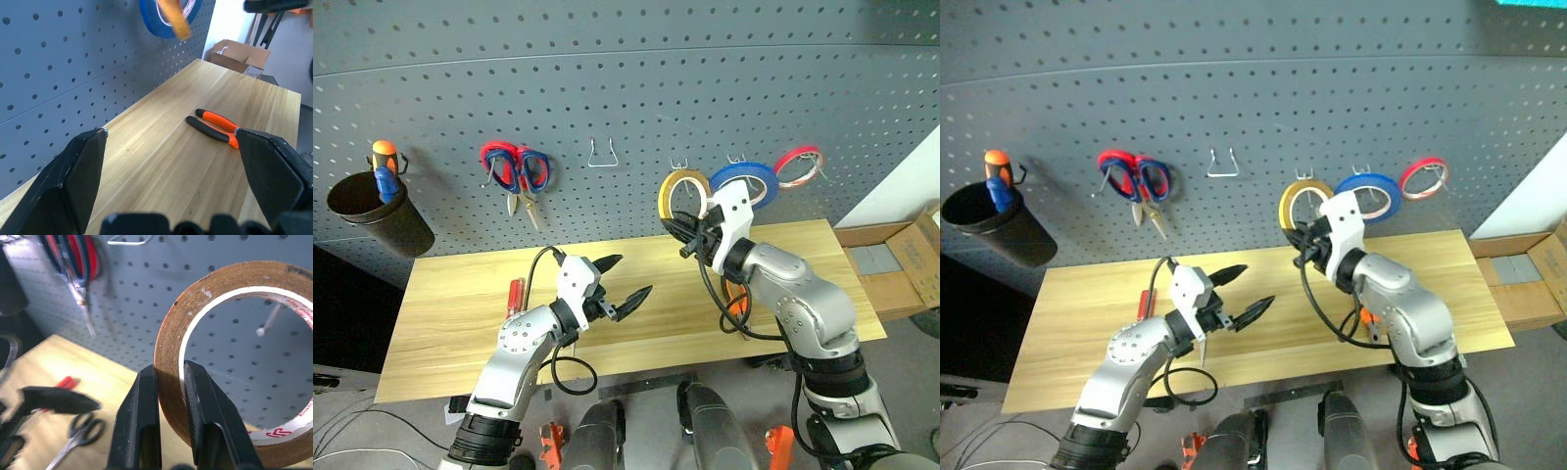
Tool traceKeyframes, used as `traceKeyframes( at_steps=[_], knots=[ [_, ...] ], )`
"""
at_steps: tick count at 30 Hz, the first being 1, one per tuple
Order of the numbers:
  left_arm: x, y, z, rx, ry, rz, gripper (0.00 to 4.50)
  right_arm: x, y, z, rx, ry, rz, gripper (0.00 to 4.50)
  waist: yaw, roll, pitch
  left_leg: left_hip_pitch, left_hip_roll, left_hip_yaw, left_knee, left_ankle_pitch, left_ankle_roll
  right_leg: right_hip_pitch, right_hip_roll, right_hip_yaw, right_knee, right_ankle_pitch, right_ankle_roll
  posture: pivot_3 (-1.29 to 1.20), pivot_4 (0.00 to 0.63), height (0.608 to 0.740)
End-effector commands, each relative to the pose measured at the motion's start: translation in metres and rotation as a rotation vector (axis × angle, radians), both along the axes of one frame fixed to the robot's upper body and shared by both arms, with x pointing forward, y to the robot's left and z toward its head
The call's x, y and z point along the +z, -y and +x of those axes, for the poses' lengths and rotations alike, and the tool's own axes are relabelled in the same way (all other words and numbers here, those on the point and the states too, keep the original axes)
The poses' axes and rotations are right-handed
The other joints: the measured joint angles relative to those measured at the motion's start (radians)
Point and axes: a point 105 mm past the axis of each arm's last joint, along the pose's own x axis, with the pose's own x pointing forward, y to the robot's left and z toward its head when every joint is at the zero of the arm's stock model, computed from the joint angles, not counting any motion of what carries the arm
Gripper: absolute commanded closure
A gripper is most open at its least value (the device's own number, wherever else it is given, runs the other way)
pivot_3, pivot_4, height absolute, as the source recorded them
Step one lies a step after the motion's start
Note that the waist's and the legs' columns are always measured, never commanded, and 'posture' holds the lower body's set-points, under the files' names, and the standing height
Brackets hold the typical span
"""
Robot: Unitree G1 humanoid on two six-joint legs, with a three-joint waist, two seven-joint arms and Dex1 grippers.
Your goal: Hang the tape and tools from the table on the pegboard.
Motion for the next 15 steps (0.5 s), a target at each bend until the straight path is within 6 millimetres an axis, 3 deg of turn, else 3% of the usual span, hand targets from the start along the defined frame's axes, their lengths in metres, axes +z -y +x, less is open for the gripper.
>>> traceKeyframes(
  at_steps=[1,6,9,12,13,15],
  knots=[
    [0.011,0.002,-0.002,-0.004,0.054,-0.006,0.00,0.009,-0.001,0.003,-0.016,0.052,0.019,2.77,0.000,0.000,0.000,0.000,0.000,0.000,0.000,0.000,0.000,0.000,0.000,0.000,0.000,0.000,-0.001,-0.17,0.211,0.740],
    [0.008,0.003,-0.003,-0.010,0.047,-0.002,0.00,0.004,0.006,-0.004,0.003,0.023,0.004,1.06,0.000,0.000,-0.001,0.000,0.001,-0.001,0.001,0.001,0.000,0.000,0.001,0.000,0.002,0.001,-0.002,-0.18,0.219,0.740],
    [-0.001,0.005,-0.008,-0.046,0.012,0.023,0.00,-0.016,0.015,-0.041,0.161,-0.096,-0.065,0.04,0.004,0.000,-0.001,0.000,0.001,-0.002,0.001,0.000,0.000,0.000,0.001,-0.001,0.001,0.001,-0.002,-0.20,0.226,0.740],
    [-0.016,0.006,-0.019,-0.107,-0.051,0.070,0.00,-0.036,0.037,-0.067,0.202,-0.218,-0.123,0.04,0.004,0.000,-0.001,-0.001,0.000,-0.002,0.001,0.000,0.000,0.000,0.001,-0.002,-0.001,0.001,-0.002,-0.21,0.235,0.740],
    [-0.018,0.006,-0.022,-0.116,-0.058,0.075,0.00,-0.038,0.040,-0.069,0.195,-0.232,-0.129,0.04,0.001,0.000,-0.001,-0.001,0.000,-0.001,0.001,0.000,0.001,0.001,0.000,-0.001,-0.002,0.001,-0.002,-0.21,0.239,0.740],
    [-0.027,0.004,-0.027,-0.117,-0.093,0.083,0.00,-0.063,0.065,-0.065,0.069,-0.344,-0.169,0.04,-0.005,0.000,-0.001,0.000,0.001,0.002,0.001,-0.001,0.002,0.000,0.000,0.001,-0.001,0.001,-0.002,-0.21,0.250,0.740]
  ],
)
